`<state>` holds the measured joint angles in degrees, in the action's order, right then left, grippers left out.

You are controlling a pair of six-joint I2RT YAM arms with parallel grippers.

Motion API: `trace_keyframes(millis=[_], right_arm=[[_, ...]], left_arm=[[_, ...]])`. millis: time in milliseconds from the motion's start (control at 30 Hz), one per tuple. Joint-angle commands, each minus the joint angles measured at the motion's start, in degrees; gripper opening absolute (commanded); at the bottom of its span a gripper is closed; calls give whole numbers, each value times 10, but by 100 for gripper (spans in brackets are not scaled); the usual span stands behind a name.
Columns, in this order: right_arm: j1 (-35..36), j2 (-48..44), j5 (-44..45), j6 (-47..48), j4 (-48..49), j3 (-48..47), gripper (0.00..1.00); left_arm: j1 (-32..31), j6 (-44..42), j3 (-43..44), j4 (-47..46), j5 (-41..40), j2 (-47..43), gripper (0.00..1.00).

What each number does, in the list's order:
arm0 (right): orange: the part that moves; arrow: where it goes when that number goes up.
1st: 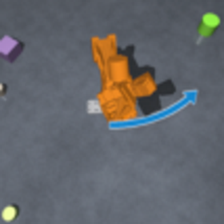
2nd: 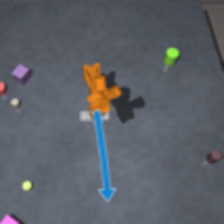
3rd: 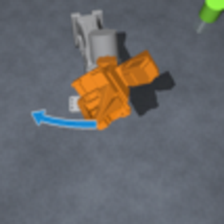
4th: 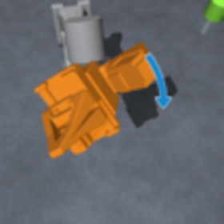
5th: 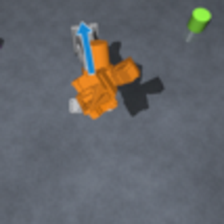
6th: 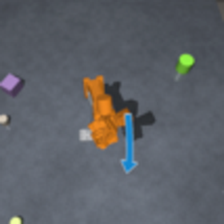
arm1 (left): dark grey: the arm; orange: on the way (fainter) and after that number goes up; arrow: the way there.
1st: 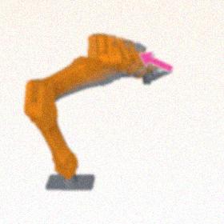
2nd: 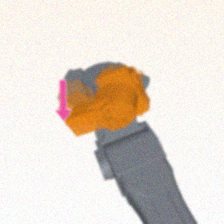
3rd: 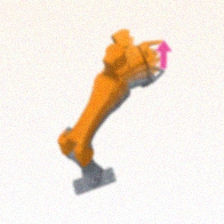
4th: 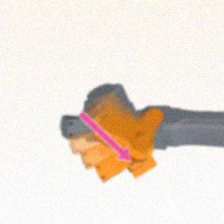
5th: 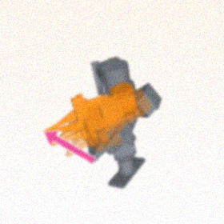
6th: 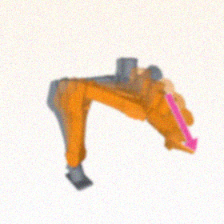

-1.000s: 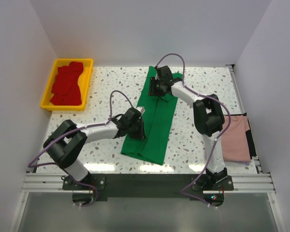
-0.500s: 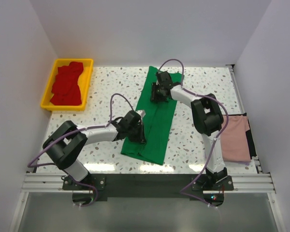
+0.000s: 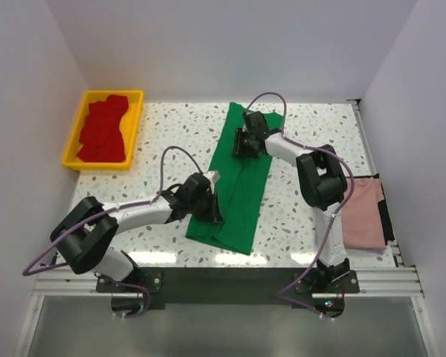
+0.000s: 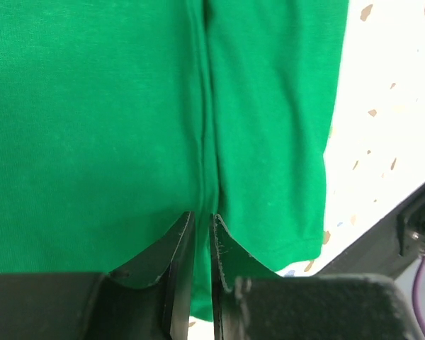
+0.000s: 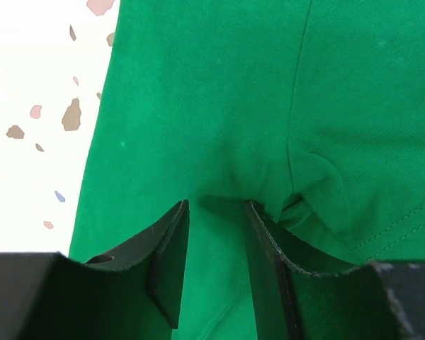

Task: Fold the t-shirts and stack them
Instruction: Fold the tshirt

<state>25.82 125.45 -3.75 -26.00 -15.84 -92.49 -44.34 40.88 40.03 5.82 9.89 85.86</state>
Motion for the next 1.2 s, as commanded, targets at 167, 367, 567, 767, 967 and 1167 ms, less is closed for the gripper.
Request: trace_keyframes(millis=[167, 367, 567, 767, 967, 1167], right_arm=[[-11, -22, -29, -7, 15, -3, 41], [-13, -16, -37, -9, 19, -2, 41], [-17, -6, -43, -8, 16, -7, 41], [-21, 14, -56, -5, -2, -38, 41], [-30, 13, -72, -4, -16, -67, 41], [-48, -38, -83, -21, -17, -58, 41]], left_arm=[[-2, -9, -31, -23, 66, -35, 20], [-2, 1, -61, -45, 85, -36, 20], [-2, 6, -83, -71, 87, -31, 20], [-2, 12, -93, -82, 86, -29, 27], [-1, 3, -62, -80, 103, -79, 44], [11, -23, -36, 0, 67, -139, 44]])
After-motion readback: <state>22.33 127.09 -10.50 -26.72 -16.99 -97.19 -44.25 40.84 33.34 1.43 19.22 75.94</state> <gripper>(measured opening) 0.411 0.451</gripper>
